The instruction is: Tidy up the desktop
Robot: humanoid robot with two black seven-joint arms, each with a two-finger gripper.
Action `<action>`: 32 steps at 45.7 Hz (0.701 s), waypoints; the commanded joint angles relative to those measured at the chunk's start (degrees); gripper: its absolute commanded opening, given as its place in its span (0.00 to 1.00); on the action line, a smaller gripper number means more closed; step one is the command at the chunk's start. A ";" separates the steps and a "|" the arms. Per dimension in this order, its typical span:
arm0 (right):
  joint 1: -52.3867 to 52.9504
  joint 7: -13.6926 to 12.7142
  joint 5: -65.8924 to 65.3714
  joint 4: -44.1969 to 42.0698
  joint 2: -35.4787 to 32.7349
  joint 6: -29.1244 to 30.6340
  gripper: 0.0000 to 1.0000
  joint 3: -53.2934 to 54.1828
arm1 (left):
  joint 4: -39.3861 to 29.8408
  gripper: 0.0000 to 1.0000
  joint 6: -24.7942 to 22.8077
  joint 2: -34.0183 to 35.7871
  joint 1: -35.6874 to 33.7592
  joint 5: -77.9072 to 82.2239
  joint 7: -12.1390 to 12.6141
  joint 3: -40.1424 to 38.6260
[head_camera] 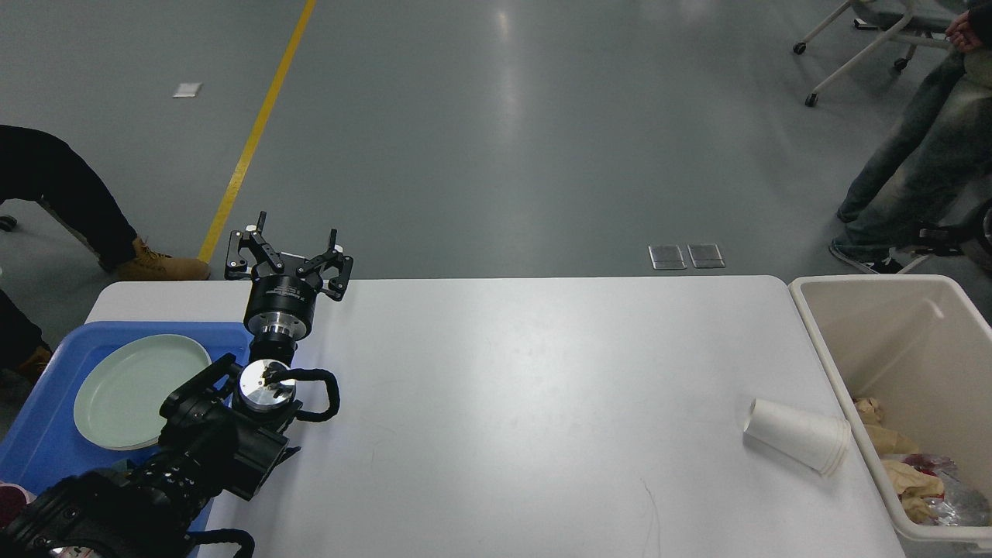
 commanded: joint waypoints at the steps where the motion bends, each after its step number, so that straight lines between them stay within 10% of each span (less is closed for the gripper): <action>1: 8.51 0.01 0.00 5.05 2.79 7.90 1.00 -1.41 | 0.01 0.97 0.00 0.00 0.00 0.00 0.00 -0.05; 17: 25.13 0.19 -0.09 5.49 10.00 31.37 1.00 -0.71 | 0.01 0.97 0.00 0.00 0.08 0.00 0.00 -0.05; 32: 27.50 0.80 -2.02 8.03 10.53 32.07 1.00 0.87 | 0.01 0.97 0.00 0.09 0.00 0.00 0.00 0.04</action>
